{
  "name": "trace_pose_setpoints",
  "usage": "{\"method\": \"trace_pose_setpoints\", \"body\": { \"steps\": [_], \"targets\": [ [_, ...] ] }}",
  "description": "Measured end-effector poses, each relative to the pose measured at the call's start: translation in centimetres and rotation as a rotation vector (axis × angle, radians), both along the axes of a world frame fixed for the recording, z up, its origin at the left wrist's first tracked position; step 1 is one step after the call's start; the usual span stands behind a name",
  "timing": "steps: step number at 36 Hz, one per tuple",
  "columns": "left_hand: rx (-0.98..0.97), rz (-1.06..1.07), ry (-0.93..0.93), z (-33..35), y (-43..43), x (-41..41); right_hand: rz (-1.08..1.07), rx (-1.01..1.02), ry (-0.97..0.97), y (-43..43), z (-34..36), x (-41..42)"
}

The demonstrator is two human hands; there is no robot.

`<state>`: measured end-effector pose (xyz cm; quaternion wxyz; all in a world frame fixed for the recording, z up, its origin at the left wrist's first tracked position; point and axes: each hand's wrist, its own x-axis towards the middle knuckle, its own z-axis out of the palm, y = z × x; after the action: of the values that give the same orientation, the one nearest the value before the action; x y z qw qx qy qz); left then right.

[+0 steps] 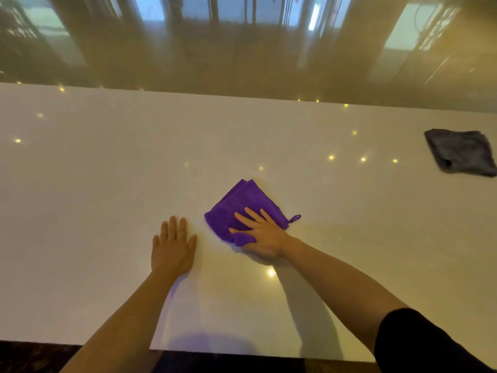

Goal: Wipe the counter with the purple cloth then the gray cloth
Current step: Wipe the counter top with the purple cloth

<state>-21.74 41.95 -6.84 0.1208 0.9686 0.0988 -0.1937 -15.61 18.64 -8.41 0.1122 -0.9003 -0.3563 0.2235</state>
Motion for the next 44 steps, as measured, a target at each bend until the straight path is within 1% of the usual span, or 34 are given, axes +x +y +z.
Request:
{"method": "trace_pose_setpoints", "body": {
  "steps": [5,9,12,17,21,25,28,31,35,38,40,44],
  "targets": [
    [0.017,-0.004,-0.016,-0.5,-1.7,-0.6,-0.014,0.017,-0.039,-4.2,-0.1,-1.2],
    [0.014,0.012,-0.016,-0.8,-2.9,-1.0,-0.055,-0.029,-0.085,-8.4,-0.1,-2.0],
    [0.025,0.026,-0.014,-0.9,-3.4,-1.3,-0.145,-0.083,-0.095,-12.0,0.1,-2.6],
    [0.030,0.036,-0.025,-1.1,-3.7,-1.9,-0.348,-0.075,-0.074,-18.2,0.6,-3.9],
    [0.043,0.033,-0.035,-1.0,-3.6,-2.0,-0.481,-0.136,-0.054,-20.7,0.8,-4.5],
    [0.054,0.023,-0.029,-0.8,-3.2,-1.9,-0.595,-0.142,-0.075,-20.7,1.0,-5.3],
    [0.057,0.006,-0.018,-0.7,-2.9,-2.0,-0.716,-0.105,-0.096,-20.1,1.1,-6.2],
    [0.055,-0.004,-0.022,-0.7,-2.8,-2.0,-0.886,-0.053,-0.135,-19.3,0.8,-6.7],
    [0.048,-0.021,-0.027,-0.7,-2.5,-2.0,-1.169,0.004,-0.062,-17.3,0.3,-6.9],
    [0.042,-0.036,-0.034,-0.6,-2.4,-2.1,-1.316,0.004,-0.049,-15.0,0.2,-7.3],
    [0.039,-0.047,-0.045,-0.6,-2.3,-2.1,-1.363,0.015,-0.042,-13.1,0.2,-7.5],
    [0.021,-0.062,-0.066,-0.7,-2.0,-2.3,-1.391,0.038,-0.020,-9.3,0.2,-8.1]
  ]
}}
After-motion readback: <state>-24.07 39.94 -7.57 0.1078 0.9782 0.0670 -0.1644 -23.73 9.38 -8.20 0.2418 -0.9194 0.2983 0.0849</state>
